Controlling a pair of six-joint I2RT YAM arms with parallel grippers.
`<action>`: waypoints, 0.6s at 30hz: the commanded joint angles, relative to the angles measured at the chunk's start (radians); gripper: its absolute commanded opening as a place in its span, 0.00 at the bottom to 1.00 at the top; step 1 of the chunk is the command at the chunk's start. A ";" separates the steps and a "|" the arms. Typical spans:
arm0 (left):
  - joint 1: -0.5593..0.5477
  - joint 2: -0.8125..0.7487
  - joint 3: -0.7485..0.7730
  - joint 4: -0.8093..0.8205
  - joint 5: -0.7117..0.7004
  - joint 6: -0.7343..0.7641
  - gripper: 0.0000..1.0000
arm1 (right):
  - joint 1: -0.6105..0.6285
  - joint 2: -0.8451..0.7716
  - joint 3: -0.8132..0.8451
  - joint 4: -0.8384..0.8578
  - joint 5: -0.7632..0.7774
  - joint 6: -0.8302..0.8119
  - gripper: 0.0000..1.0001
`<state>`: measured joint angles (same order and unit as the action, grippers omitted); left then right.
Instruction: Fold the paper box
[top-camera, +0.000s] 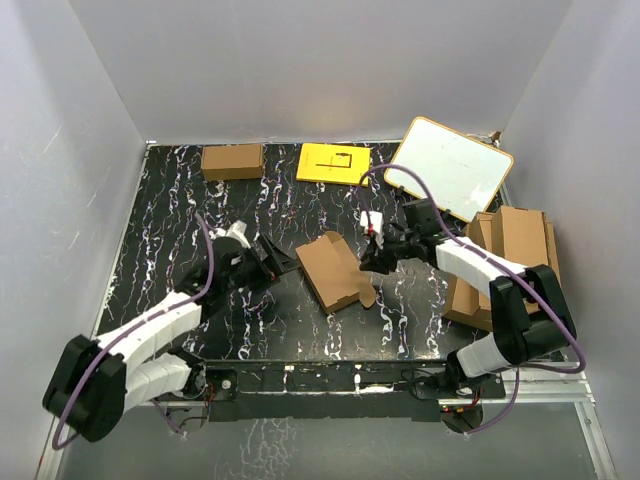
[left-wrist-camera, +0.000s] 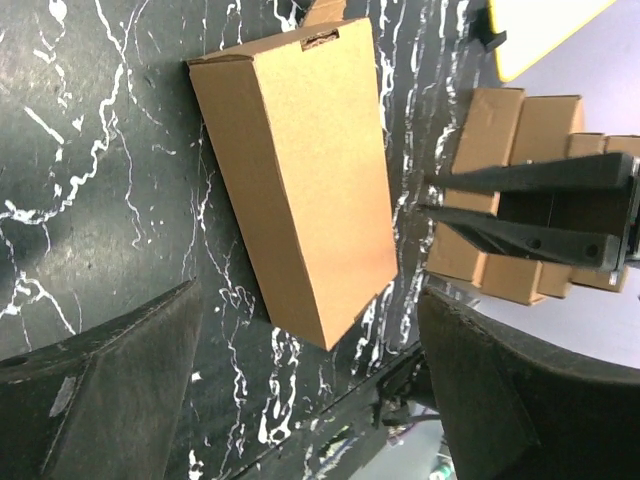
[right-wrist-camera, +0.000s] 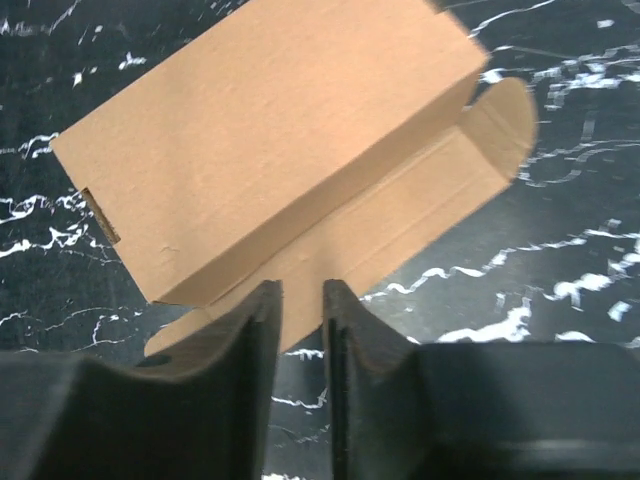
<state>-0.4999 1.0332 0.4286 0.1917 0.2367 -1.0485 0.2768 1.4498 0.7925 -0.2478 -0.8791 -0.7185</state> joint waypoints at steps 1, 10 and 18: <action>-0.027 0.109 0.114 -0.104 -0.076 0.117 0.84 | 0.065 0.031 0.026 -0.032 0.050 -0.148 0.24; -0.032 0.240 0.203 -0.168 -0.102 0.216 0.84 | 0.232 0.072 0.028 -0.054 0.061 -0.193 0.20; -0.032 0.133 0.186 -0.192 -0.158 0.273 0.85 | 0.389 0.103 0.040 0.006 0.027 -0.140 0.27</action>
<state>-0.5270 1.2556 0.5987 0.0196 0.1181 -0.8272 0.6159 1.5383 0.7933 -0.3107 -0.7959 -0.8631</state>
